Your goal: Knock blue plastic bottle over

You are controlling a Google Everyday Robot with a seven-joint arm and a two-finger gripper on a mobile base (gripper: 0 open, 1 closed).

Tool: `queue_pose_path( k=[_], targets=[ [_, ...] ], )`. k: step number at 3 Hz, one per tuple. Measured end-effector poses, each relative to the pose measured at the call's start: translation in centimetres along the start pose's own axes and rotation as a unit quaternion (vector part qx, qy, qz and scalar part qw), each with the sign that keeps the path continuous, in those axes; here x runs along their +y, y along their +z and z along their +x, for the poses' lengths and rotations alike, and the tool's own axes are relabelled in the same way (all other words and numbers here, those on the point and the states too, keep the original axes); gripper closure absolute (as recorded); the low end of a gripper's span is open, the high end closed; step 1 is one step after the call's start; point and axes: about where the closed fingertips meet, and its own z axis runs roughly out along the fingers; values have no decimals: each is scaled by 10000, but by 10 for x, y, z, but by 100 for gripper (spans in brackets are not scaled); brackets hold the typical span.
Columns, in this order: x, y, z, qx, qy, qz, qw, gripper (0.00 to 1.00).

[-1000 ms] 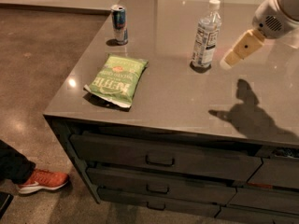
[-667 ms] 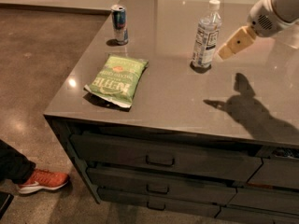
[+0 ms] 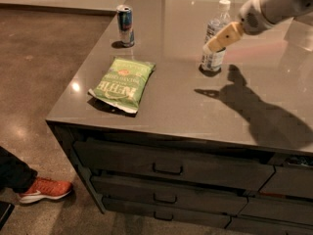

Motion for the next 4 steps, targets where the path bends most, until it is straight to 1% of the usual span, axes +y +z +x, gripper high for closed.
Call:
queue_pose_path(
  k=[1, 2, 3, 4],
  targets=[
    [-2, 29, -20, -288, 142, -209, 9993, 2],
    [-1, 41, -27, -367, 212, -311, 9986, 25],
    [0, 38, -29, -361, 197, -311, 9987, 56],
    [3, 22, -32, -54, -27, -232, 9997, 79]
  ],
)
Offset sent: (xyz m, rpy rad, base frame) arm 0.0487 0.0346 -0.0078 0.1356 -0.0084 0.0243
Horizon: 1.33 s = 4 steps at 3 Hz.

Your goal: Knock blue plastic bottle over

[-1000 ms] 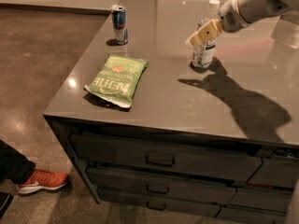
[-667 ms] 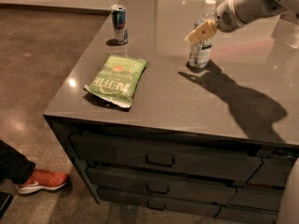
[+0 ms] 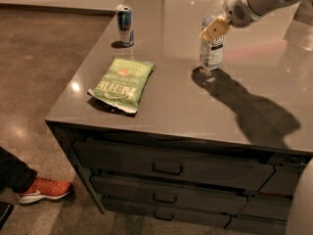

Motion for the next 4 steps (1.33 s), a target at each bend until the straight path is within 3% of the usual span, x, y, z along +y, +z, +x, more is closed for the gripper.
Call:
queue_pose_path(
  k=[1, 2, 3, 4],
  targets=[
    [1, -14, -3, 648, -348, 170, 9971, 99],
    [8, -13, 16, 1772, -782, -27, 9811, 100],
    [9, -8, 32, 2427, -984, -197, 9649, 100],
    [5, 8, 38, 2748, -1295, -292, 9523, 76]
  ],
)
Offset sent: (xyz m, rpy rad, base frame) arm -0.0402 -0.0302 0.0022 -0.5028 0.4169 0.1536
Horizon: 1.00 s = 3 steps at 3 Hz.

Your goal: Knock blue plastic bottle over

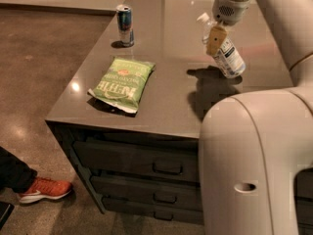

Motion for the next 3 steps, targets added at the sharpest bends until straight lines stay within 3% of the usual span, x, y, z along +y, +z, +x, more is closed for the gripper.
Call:
queue_pose_path(
  k=[2, 3],
  targets=[
    [4, 26, -5, 239, -574, -207, 9979, 28],
    [12, 38, -5, 171, -783, -417, 9959, 0]
  ],
)
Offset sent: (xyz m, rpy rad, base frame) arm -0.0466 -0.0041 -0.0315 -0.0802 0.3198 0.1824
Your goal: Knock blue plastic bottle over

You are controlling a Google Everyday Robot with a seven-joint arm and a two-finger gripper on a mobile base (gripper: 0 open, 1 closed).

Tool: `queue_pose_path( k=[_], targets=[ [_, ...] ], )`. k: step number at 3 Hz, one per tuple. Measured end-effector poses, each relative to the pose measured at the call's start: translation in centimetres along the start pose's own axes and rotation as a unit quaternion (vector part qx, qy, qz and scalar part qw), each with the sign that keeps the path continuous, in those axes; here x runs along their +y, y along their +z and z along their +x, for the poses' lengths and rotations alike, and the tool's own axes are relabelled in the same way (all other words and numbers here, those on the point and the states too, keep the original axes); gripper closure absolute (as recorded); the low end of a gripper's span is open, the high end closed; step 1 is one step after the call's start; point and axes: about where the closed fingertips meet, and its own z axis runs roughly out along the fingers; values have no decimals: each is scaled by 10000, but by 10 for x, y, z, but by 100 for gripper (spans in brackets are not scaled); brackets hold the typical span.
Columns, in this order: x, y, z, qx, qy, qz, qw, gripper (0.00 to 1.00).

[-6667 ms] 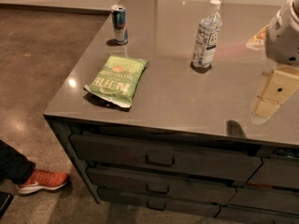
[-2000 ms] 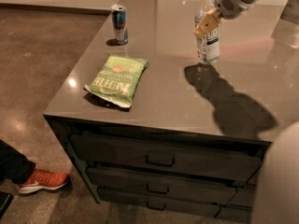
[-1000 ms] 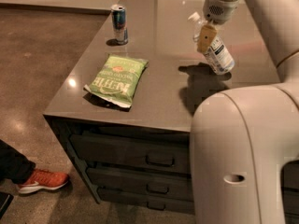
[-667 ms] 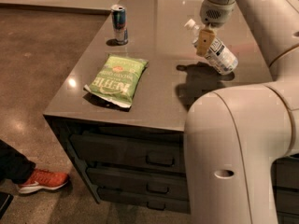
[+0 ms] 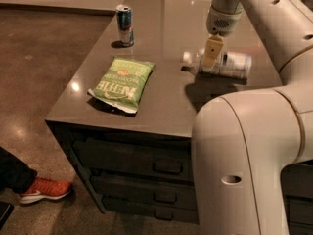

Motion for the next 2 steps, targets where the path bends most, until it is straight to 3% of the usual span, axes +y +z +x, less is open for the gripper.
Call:
queue_pose_path(
  k=[2],
  targets=[
    [-10, 3, -6, -96, 11, 170, 9998, 0]
  ],
)
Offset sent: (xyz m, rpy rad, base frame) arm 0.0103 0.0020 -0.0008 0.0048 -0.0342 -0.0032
